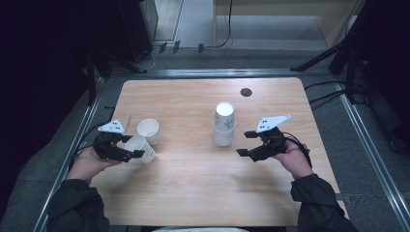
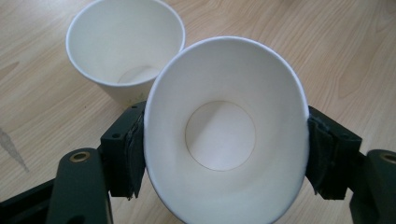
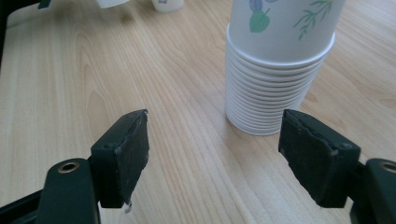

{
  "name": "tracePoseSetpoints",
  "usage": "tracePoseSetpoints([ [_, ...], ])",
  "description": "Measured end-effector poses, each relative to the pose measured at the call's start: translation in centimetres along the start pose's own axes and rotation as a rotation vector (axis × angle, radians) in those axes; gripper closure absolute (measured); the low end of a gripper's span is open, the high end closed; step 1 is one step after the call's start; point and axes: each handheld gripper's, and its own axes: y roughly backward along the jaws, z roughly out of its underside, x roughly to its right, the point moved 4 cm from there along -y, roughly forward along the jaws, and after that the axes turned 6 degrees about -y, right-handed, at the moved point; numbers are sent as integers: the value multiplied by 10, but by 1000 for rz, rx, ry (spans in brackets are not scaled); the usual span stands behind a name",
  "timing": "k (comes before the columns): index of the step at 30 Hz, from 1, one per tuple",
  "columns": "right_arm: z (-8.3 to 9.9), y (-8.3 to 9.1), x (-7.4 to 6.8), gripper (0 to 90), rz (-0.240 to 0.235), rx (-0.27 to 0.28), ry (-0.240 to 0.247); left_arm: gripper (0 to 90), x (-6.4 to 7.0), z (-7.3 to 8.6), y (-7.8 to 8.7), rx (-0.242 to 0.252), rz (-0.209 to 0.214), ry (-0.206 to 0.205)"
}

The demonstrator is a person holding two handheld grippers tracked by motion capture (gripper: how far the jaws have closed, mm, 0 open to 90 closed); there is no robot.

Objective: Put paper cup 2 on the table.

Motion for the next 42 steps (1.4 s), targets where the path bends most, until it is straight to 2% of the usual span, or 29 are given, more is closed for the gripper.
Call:
tracePoseSetpoints([
  [9,0,0,1,252,10,4,-1,260,-4,8,-7,-51,-15,6],
  [13,0,0,2,252,12,4,-1,256,-2,9,-12,-78,-9,-13],
  [18,0,0,1,252,12,5,0,245,-2,10,-15,-100,-14,-15],
  [30,1,-2,0,252,5,-7,1,231,-1,9,-20,-107,-15,-10],
  [42,1,-3,-1,251,2,-13,7,208,0,8,-21,-108,3,0],
])
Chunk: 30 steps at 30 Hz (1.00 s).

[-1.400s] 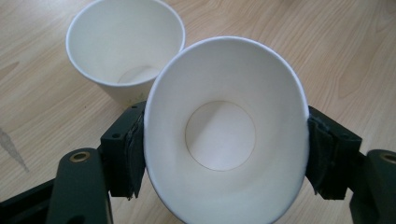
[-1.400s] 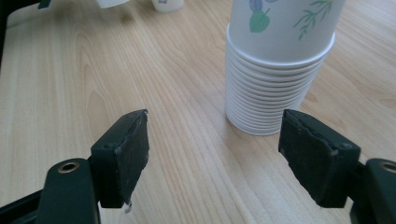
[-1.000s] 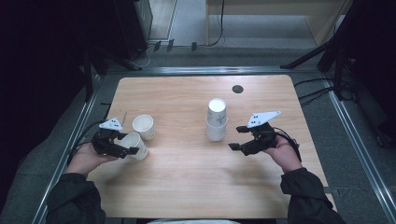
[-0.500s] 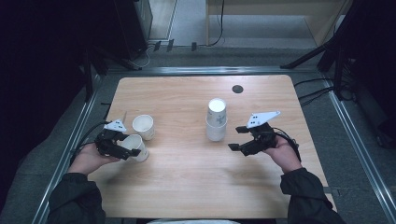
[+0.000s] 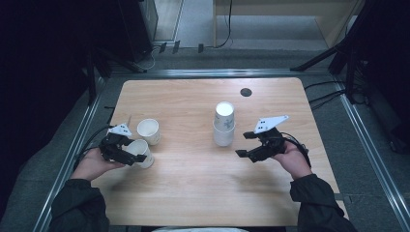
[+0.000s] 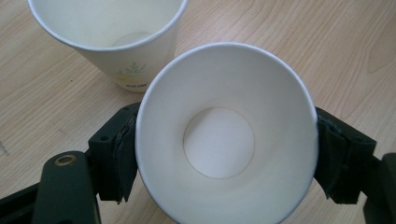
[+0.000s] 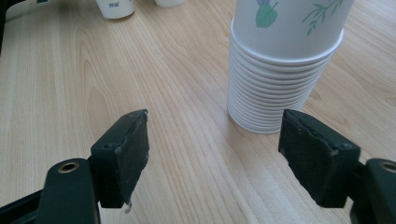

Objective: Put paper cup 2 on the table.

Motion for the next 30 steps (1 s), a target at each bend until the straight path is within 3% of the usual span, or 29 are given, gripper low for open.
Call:
tracePoseSetpoints([
  [16,1,-1,-1,252,-5,-13,3,147,2,-6,4,21,27,14],
  [30,3,2,-1,252,10,-15,7,154,0,-18,28,114,66,51],
])
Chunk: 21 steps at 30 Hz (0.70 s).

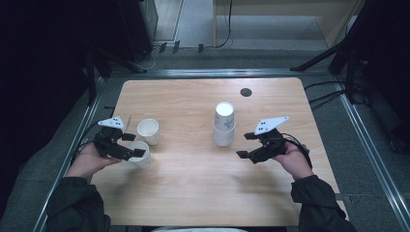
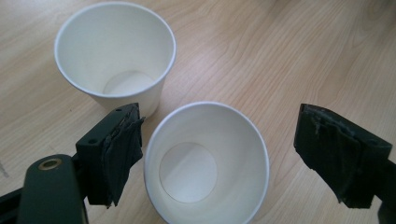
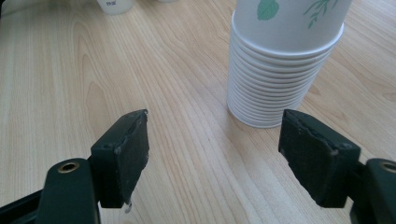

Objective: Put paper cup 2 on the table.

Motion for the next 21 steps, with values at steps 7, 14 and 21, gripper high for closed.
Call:
tracePoseSetpoints([
  [7,5,1,-1,251,5,-6,-4,163,-3,-14,12,100,38,30],
  [14,9,-4,-7,251,3,-28,10,165,5,-34,9,96,43,-10],
  [21,13,-2,-8,251,13,-32,2,165,11,-52,-1,116,62,-3],
])
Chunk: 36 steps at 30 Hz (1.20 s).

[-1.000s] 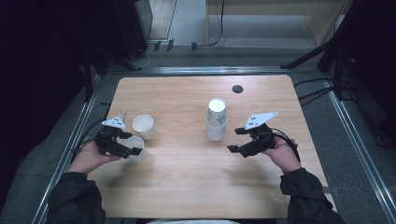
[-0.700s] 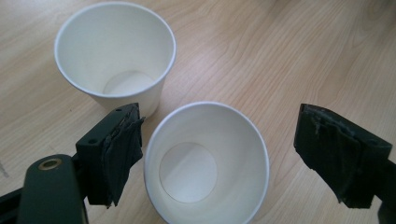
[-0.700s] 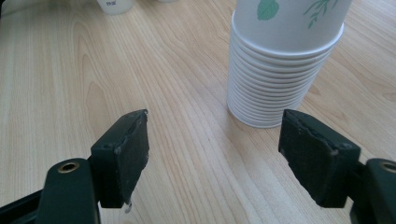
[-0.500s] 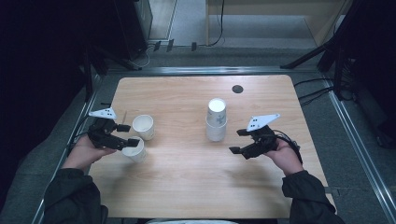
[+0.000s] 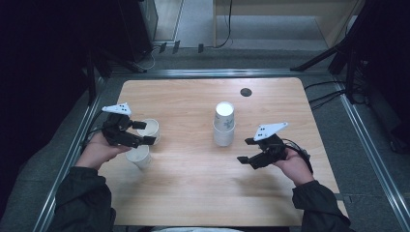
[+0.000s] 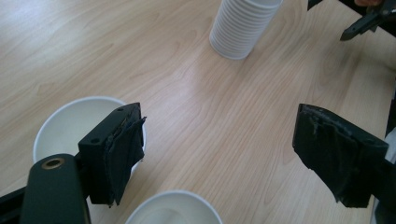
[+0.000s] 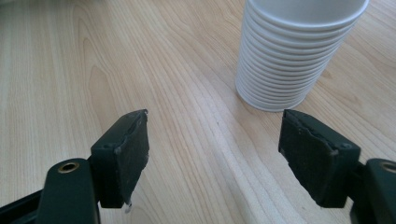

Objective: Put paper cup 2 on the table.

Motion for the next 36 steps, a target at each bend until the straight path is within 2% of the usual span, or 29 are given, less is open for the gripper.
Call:
tracePoseSetpoints([
  [6,2,0,-1,251,3,-2,6,165,6,-9,-11,-4,-4,-15],
  [16,0,-2,-6,251,-10,2,15,167,23,-23,-30,7,25,-7],
  [23,-1,-5,-10,252,-21,-1,27,167,41,-31,-43,11,30,-52],
  [32,-3,-9,-13,251,-25,-4,34,168,59,-35,-69,-8,51,-74],
  [36,-4,-10,-14,251,-27,-7,31,168,66,-38,-77,-1,60,-82],
])
